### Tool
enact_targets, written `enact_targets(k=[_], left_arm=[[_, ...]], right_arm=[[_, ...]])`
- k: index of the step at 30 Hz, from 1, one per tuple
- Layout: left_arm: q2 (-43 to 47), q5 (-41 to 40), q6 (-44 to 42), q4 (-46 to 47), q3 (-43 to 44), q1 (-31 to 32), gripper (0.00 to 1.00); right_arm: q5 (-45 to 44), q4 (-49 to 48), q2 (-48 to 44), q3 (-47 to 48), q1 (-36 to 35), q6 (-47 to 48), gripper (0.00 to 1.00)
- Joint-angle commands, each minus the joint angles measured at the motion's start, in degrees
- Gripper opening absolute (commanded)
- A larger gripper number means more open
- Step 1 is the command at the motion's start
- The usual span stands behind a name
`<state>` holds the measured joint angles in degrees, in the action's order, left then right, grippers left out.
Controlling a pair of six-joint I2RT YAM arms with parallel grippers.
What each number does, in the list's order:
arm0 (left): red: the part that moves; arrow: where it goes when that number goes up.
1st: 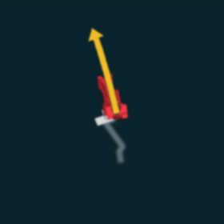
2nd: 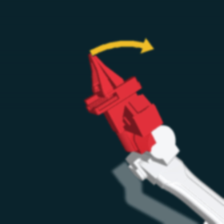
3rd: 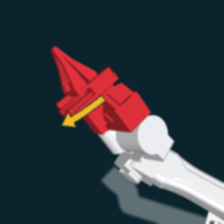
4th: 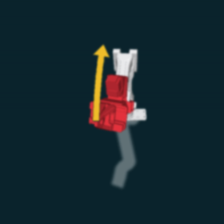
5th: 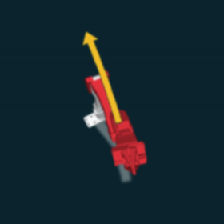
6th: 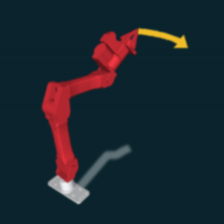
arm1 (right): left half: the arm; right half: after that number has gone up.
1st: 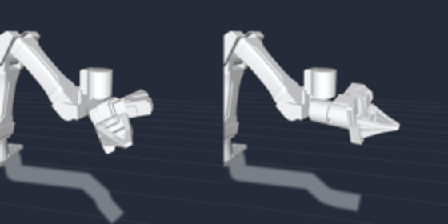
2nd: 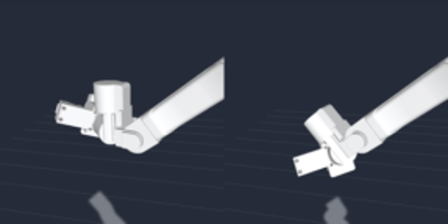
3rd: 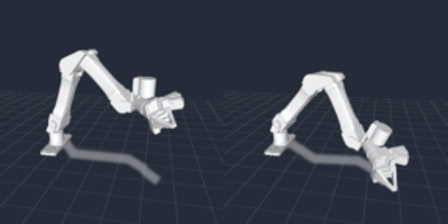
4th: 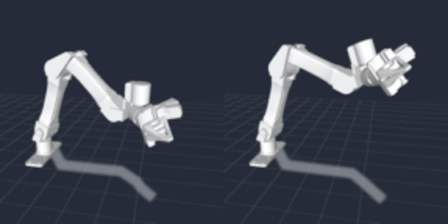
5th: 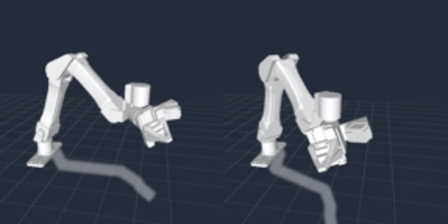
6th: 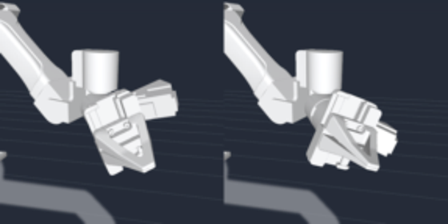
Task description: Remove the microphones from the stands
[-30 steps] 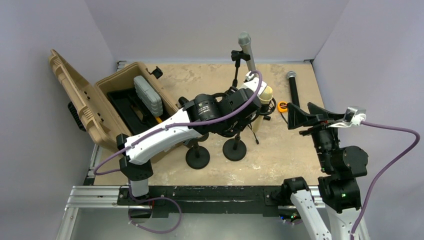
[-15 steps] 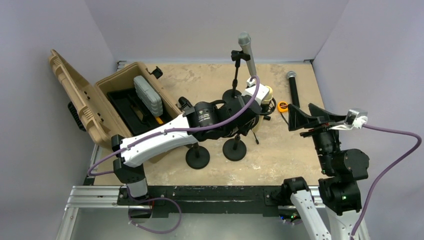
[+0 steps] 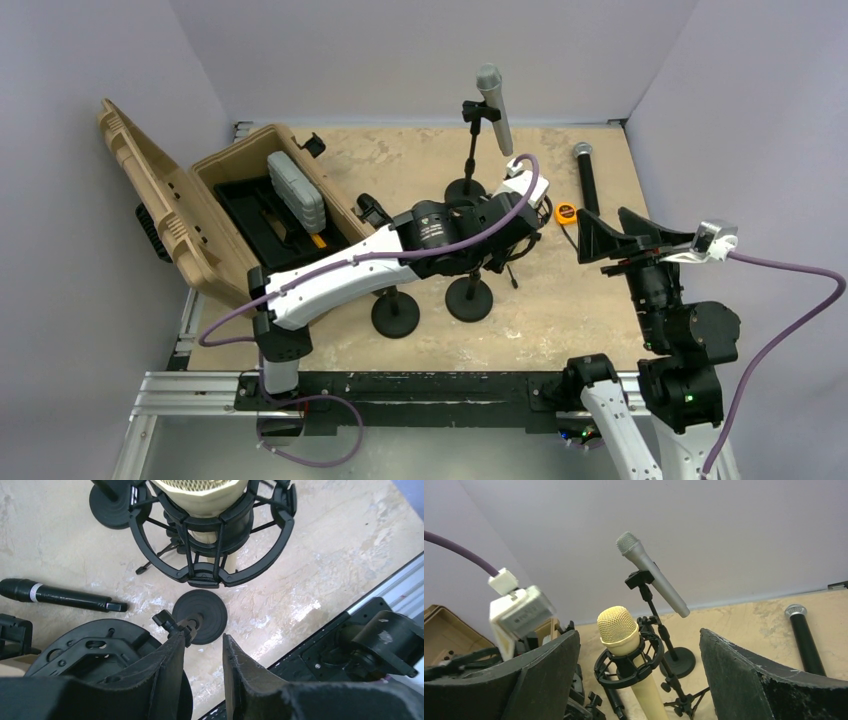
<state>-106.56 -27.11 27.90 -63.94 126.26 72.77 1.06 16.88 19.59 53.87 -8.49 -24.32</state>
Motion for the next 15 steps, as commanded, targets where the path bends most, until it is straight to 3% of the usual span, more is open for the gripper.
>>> enact_targets(k=[1, 15], left_arm=[[-1.76, -2.64, 0.42, -1.36, 2.08, 0.0, 0.32], [-4.78, -8.52, -4.48, -5.18, 7.02, 0.24, 0.34]], right_arm=[[0.89, -2.34, 0.12, -0.6, 0.23, 0.26, 0.88], [0.7, -2.5, -0.26, -0.95, 0.22, 0.05, 0.88]])
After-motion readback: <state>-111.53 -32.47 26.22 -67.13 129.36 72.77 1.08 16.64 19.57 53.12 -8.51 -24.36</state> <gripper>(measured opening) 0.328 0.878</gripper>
